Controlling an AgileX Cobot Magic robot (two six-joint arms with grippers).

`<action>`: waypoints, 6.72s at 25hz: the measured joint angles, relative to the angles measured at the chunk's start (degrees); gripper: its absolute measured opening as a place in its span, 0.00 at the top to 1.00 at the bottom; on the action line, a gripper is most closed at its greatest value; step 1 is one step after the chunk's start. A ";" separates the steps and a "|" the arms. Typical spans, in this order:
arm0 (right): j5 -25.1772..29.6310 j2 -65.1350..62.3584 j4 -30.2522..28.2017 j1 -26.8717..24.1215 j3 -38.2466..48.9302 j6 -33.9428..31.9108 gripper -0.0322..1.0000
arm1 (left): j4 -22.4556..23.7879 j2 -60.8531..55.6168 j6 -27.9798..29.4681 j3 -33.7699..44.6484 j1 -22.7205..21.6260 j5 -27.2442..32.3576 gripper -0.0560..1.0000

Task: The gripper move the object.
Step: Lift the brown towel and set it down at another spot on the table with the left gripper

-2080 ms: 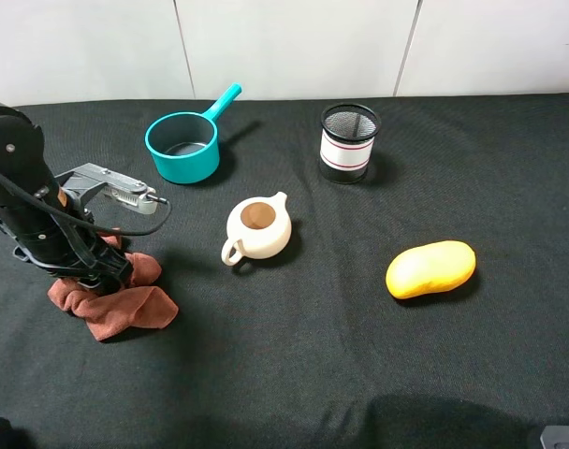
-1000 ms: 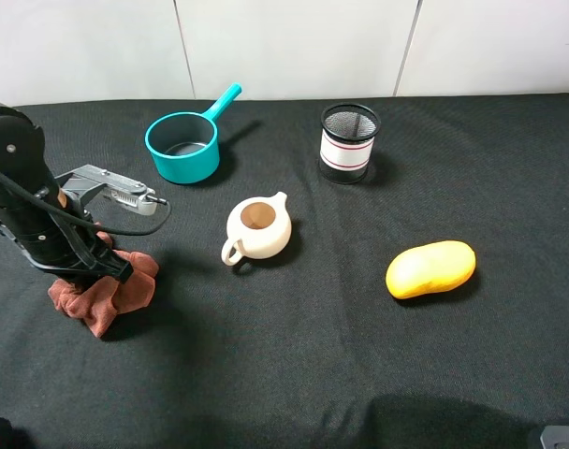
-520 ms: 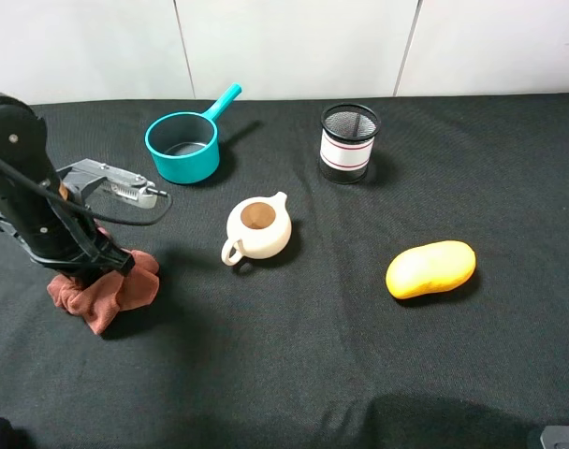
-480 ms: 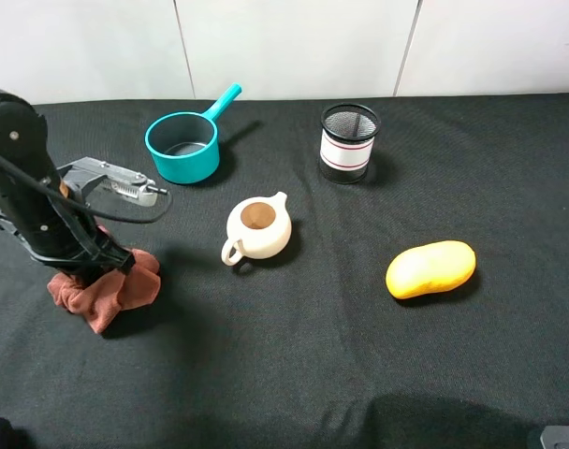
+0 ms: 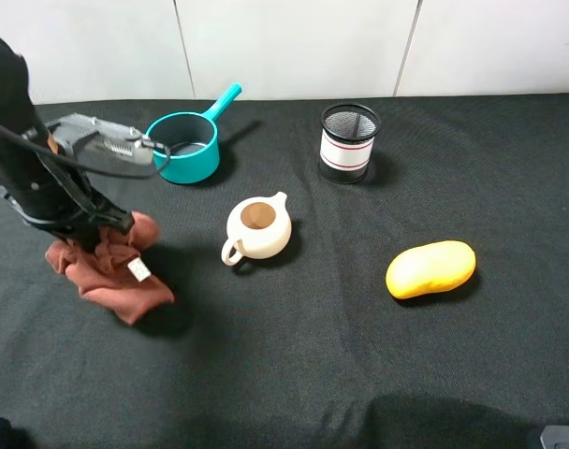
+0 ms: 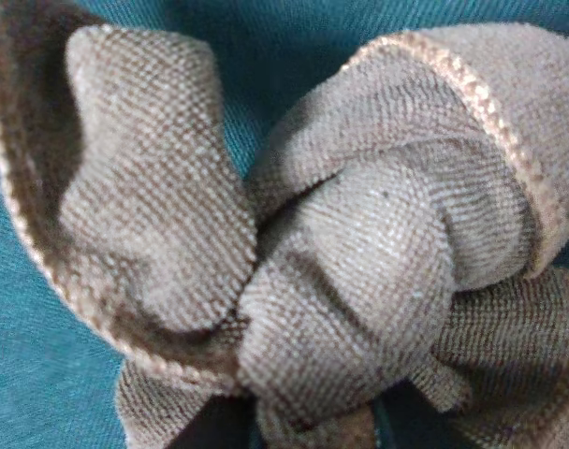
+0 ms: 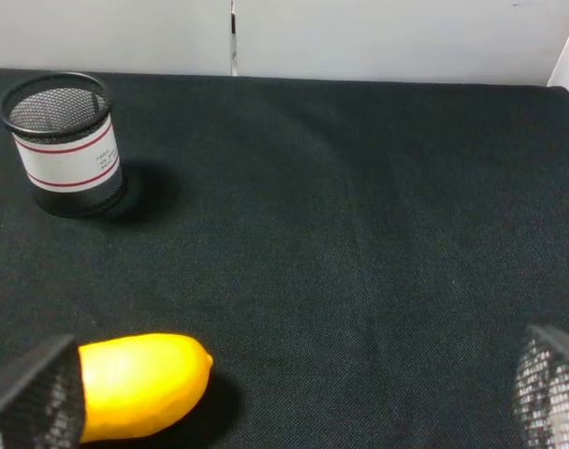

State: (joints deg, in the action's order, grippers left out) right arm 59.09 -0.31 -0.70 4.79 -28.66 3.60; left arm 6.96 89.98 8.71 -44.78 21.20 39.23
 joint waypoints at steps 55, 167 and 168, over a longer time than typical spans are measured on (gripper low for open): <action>0.00 0.00 0.00 0.00 0.00 0.00 0.30 | 1.22 -1.64 1.18 -21.41 -12.74 14.45 0.82; 0.00 0.00 0.00 0.00 0.00 0.00 0.30 | 0.47 39.00 1.00 -45.60 -15.43 8.53 0.31; 0.00 0.00 0.00 0.00 0.00 0.00 0.30 | 0.47 38.95 1.00 -45.60 -15.43 8.60 0.31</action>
State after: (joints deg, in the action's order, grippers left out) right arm 59.09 -0.31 -0.70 4.79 -28.66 3.60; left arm 7.42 128.93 9.72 -90.38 5.77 47.83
